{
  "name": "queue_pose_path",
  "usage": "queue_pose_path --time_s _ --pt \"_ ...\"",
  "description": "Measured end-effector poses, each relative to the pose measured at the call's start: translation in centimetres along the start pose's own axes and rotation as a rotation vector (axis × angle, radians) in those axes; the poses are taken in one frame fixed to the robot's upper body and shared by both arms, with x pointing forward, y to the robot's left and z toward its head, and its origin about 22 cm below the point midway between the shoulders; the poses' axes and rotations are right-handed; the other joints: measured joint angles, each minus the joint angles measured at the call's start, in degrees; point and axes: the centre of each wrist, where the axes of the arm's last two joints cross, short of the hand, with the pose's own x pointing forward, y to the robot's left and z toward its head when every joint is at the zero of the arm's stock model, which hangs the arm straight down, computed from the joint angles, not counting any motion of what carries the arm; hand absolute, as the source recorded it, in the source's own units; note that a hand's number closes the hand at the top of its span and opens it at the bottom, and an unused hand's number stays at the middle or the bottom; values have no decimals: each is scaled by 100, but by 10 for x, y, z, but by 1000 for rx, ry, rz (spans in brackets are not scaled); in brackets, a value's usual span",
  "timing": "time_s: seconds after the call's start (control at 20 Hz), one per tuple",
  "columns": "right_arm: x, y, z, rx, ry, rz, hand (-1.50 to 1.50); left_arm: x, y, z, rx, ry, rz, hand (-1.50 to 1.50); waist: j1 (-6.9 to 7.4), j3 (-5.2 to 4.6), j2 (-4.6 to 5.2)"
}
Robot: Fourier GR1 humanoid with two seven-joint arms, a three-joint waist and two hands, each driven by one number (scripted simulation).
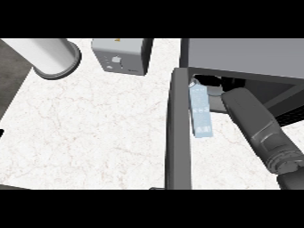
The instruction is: Pick up the milk, place it into the microwave and close the microwave
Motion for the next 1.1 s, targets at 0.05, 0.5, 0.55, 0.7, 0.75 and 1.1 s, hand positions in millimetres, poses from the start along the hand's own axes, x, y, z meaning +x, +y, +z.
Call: queue_pose_path --time_s 0.05,0.5,0.55,0.7,0.75,1.1 --pt "-1 0 1 1 1 -5 -150 1 1 1 1 -4 0 -150 -4 0 -6" --pt "-7 2 9 24 8 -62 -150 0 1 12 24 -12 -16 -150 -169 -3 -89" --pt "-8 2 10 29 13 -71 -150 0 1 16 25 -10 -16 -150 -168 -4 -94" --pt "-13 2 15 48 4 -109 -150 -4 -2 20 31 -5 -14 -150 -243 -5 -120" --pt "-15 1 15 52 2 -128 -150 -4 -2 22 32 -5 -17 -150 -254 -5 -125" --pt "-26 12 43 120 4 -294 -150 2 -13 32 21 -1 -17 -150 -398 -8 -196"
